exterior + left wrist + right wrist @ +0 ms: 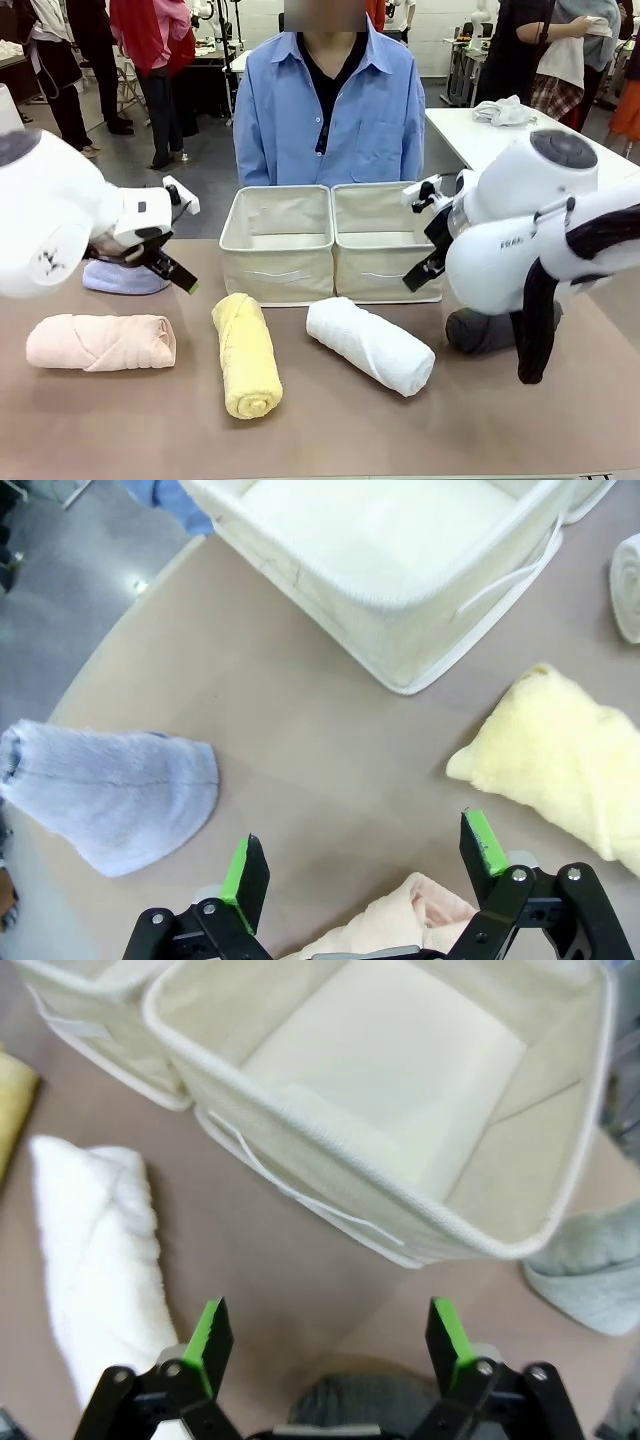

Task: Sort the towels based on their folding style.
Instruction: Pick up one triangle-folded towel and place it in the left Fabric basket.

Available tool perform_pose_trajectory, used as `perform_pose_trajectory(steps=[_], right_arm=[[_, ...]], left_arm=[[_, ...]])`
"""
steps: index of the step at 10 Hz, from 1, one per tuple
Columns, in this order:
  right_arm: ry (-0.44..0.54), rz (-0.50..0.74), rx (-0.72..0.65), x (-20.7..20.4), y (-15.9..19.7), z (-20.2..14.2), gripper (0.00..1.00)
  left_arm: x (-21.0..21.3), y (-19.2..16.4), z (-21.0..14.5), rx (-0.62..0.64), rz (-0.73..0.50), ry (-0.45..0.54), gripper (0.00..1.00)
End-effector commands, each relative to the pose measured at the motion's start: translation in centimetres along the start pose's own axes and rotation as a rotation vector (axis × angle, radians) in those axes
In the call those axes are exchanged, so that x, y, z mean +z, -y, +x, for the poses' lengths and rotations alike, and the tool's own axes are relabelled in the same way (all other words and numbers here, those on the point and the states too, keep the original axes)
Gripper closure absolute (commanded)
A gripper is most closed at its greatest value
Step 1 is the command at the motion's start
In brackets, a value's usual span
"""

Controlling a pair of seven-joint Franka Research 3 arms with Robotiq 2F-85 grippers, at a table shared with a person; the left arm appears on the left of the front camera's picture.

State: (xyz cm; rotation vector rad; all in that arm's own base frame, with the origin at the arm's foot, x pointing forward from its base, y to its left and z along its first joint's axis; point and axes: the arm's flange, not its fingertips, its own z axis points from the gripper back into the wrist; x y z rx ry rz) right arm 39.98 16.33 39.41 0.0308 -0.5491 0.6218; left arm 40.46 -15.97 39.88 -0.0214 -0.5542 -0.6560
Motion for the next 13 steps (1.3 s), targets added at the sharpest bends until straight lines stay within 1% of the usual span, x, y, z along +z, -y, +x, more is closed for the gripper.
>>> perform_pose_trajectory(steps=[1, 2, 3, 4, 5, 6, 7, 8, 12, 13], right_arm=[[-0.034, -0.004, -0.080, 6.9, 1.5, 4.5, 0.00], [-0.031, -0.018, -0.094, 10.7, 1.7, 6.6, 0.00], [-0.031, -0.030, -0.094, 14.2, 1.4, 8.3, 0.00], [-0.008, -0.054, -0.110, 17.8, 0.8, 9.7, 0.00], [0.019, -0.034, -0.100, 21.5, -0.2, 10.7, 0.00], [0.031, -0.056, -0.091, 23.6, -1.2, 10.9, 0.00], [0.028, -0.075, -0.075, 24.0, -1.8, 10.5, 0.00], [0.043, -0.037, -0.084, 23.8, -0.5, 10.7, 0.00], [0.043, -0.037, -0.084, 23.8, -0.5, 10.7, 0.00], [0.028, -0.040, -0.083, 24.2, -0.8, 10.9, 0.00]], left_arm=[[6.6, -1.4, 5.0, -0.086, -0.045, -0.043, 0.00], [10.1, -1.9, 7.3, -0.093, -0.072, -0.034, 0.00], [13.2, -2.5, 9.0, -0.116, -0.088, -0.044, 0.00], [16.3, -2.8, 10.2, -0.136, -0.094, -0.051, 0.00], [18.8, -3.1, 11.1, -0.145, -0.069, -0.038, 0.00], [20.3, -3.1, 11.3, -0.146, -0.040, -0.029, 0.00], [21.2, -2.8, 11.1, -0.163, -0.021, -0.018, 0.00], [20.7, -2.6, 11.3, -0.132, -0.056, -0.026, 0.00], [20.7, -2.6, 11.3, -0.132, -0.056, -0.026, 0.00], [20.9, -2.7, 11.6, -0.134, -0.051, -0.039, 0.00]])
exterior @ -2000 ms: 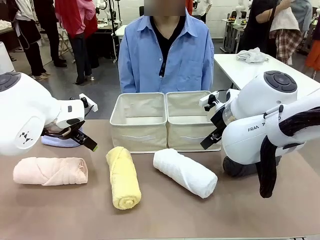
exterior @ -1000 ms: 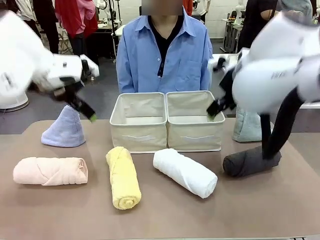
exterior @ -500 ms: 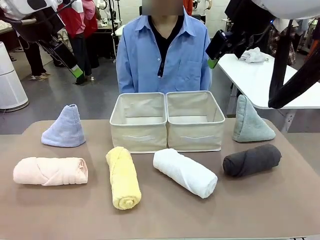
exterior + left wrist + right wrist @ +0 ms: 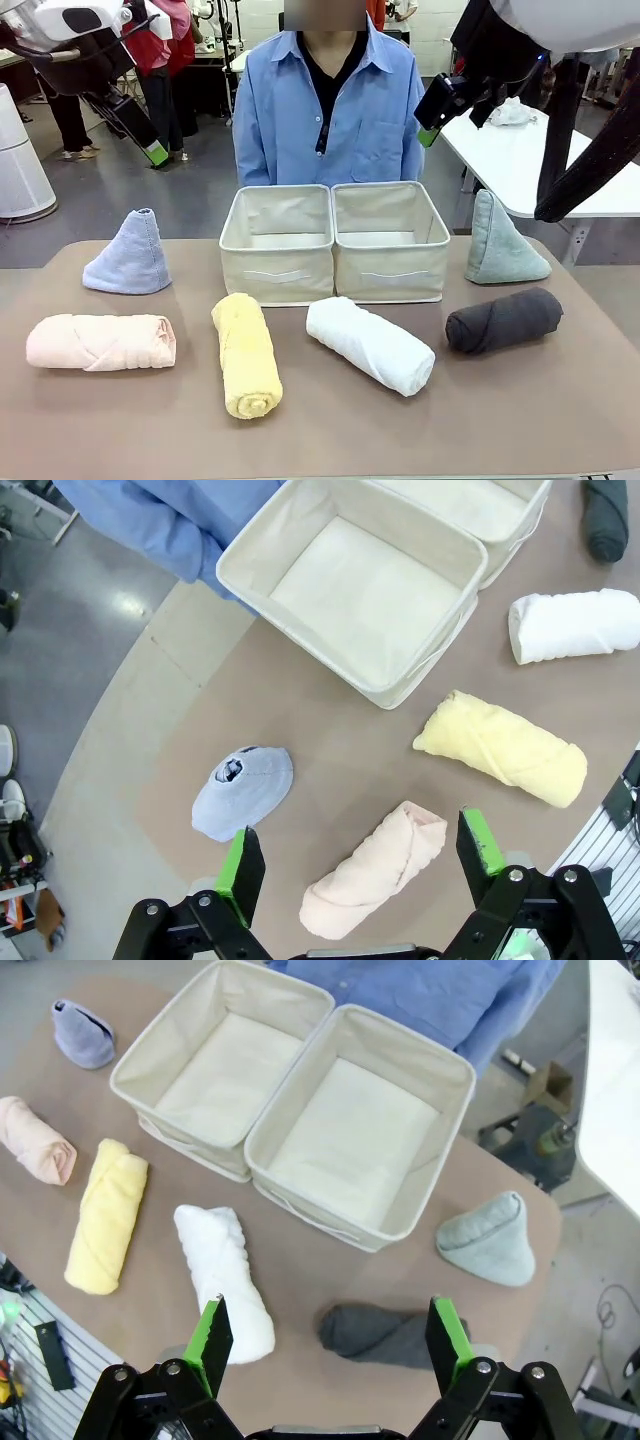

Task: Sort the towels based on their folding style.
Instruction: Pick up one triangle-folded towel and place it in the left Fabric basket.

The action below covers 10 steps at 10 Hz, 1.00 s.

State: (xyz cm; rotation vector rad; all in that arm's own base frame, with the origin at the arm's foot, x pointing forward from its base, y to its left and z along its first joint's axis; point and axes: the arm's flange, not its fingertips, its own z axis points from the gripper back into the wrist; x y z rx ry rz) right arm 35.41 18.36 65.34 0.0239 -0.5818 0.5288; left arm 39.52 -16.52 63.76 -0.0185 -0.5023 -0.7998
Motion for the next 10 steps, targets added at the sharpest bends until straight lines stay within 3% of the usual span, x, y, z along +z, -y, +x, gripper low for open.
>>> perform_pose_trajectory(steps=[1, 2, 5, 8, 10], right_arm=[[0.018, 0.297, 0.017, 0.7, 4.5, -1.0, 0.00], [0.063, 0.432, -0.014, 0.9, 8.5, -2.3, 0.00], [0.205, 0.629, -0.214, 0.0, 21.9, -7.7, 0.00], [0.243, 0.686, -0.295, -0.6, 28.2, -13.0, 0.00], [0.259, 0.697, -0.206, -1.0, 29.4, -16.0, 0.00]], left_arm=[[0.7, -3.1, -1.2, -0.114, -0.291, 0.108, 0.00], [1.1, -6.3, -2.5, -0.114, -0.506, 0.176, 0.00], [0.8, -16.6, -8.2, -0.048, -0.711, 0.353, 0.00], [-0.7, -22.2, -14.4, 0.101, -0.714, 0.383, 0.00], [-0.1, -25.0, -16.8, 0.179, -0.666, 0.368, 0.00]])
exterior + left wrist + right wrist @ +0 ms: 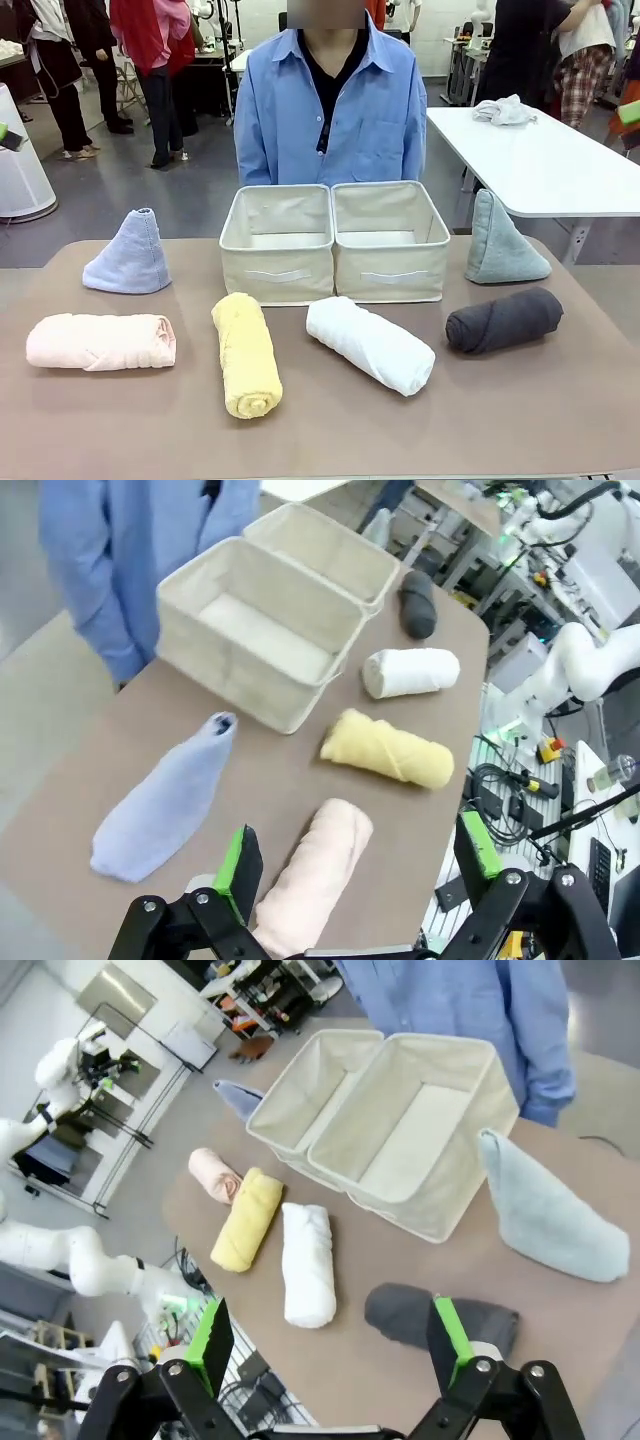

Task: Sort the towels based on their folding style.
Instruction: Pick up one triangle-folded towel and place it in the left Fabric basket.

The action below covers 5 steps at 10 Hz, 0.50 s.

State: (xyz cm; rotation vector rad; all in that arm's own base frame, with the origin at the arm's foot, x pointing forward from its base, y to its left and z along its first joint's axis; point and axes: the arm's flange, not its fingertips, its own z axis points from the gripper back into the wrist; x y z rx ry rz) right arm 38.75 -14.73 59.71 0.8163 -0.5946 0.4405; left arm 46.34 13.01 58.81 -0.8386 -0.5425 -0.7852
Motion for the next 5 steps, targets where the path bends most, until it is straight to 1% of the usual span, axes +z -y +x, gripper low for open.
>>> perform_pose_trajectory(steps=[1, 2, 3, 4, 5], right_arm=[[-0.023, 0.018, 0.123, 0.2, -0.3, -0.8, 0.00], [-0.058, 0.021, 0.173, 0.8, -0.5, -1.4, 0.00], [-0.090, 0.022, 0.195, 1.2, -0.7, -1.8, 0.00], [-0.096, 0.036, 0.204, 1.4, -0.7, -1.9, 0.00], [-0.138, 0.046, 0.220, 1.3, -0.8, -2.0, 0.00]], left_arm=[[1.4, 0.4, 1.0, 0.024, 0.033, 0.006, 0.00], [1.9, 0.2, 0.8, 0.022, 0.032, -0.012, 0.00], [2.1, -0.1, 0.7, -0.009, 0.027, -0.039, 0.00], [2.1, 0.2, 0.3, -0.065, 0.023, -0.078, 0.00], [2.1, 0.7, -0.3, -0.115, 0.018, -0.113, 0.00]])
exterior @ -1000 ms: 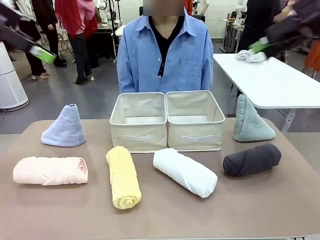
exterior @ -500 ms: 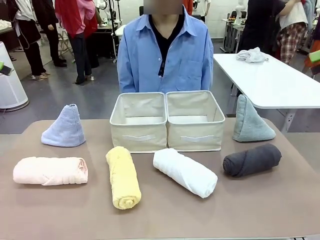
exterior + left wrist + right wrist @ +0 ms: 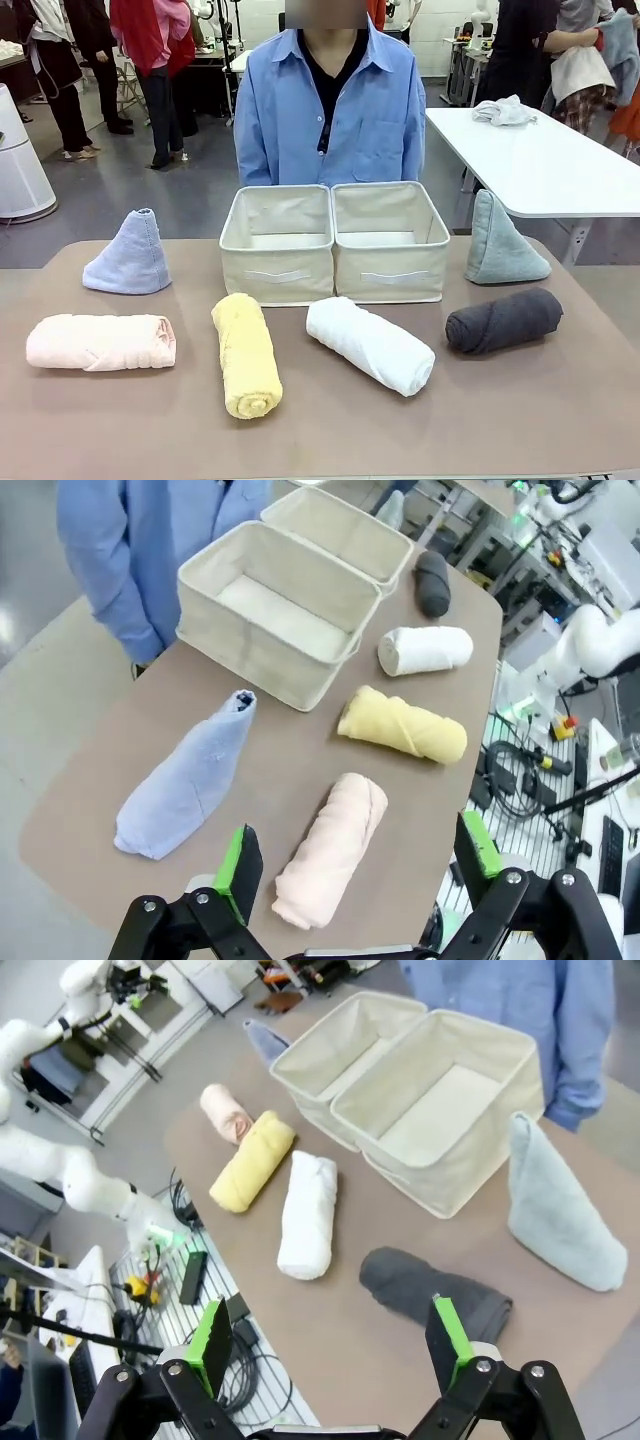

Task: Sort the towels based on their folding style.
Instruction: Pick up one triangle-folded towel and place it in the left Fabric basket.

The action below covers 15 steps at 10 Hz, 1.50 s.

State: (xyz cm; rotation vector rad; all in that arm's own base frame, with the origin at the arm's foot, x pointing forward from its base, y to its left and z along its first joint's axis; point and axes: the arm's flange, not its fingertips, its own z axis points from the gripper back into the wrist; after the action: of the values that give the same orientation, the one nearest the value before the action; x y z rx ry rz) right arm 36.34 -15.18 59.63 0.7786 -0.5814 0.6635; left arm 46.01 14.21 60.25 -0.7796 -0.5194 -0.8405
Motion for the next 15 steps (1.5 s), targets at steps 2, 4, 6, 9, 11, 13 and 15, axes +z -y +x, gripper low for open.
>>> perform_pose_trajectory(steps=[2, 4, 6, 9, 11, 13, 15], right_arm=[[-0.069, 0.005, 0.030, 0.2, 0.3, 0.0, 0.00], [-0.070, 0.005, 0.025, 0.2, 0.2, 0.1, 0.00], [-0.045, 0.005, 0.007, -0.3, 0.0, 0.0, 0.00], [-0.045, 0.005, 0.007, -0.3, 0.0, 0.0, 0.00], [-0.045, 0.005, 0.007, -0.3, 0.0, 0.0, 0.00], [-0.045, 0.005, 0.007, -0.3, 0.0, 0.0, 0.00], [-0.045, 0.005, 0.007, -0.3, 0.0, 0.0, 0.00]], left_arm=[[0.0, 0.8, -1.0, -0.131, -0.006, -0.103, 0.00], [0.3, 1.1, -1.1, -0.165, -0.005, -0.122, 0.00], [-0.1, 0.7, -0.8, -0.133, -0.009, -0.108, 0.00], [-0.1, 0.7, -0.8, -0.133, -0.009, -0.108, 0.00], [-0.1, 0.5, -0.9, -0.138, -0.009, -0.110, 0.00], [1.8, 0.5, -1.8, -0.339, -0.172, 0.060, 0.00], [1.6, 0.2, -2.2, -0.326, -0.166, 0.050, 0.00]])
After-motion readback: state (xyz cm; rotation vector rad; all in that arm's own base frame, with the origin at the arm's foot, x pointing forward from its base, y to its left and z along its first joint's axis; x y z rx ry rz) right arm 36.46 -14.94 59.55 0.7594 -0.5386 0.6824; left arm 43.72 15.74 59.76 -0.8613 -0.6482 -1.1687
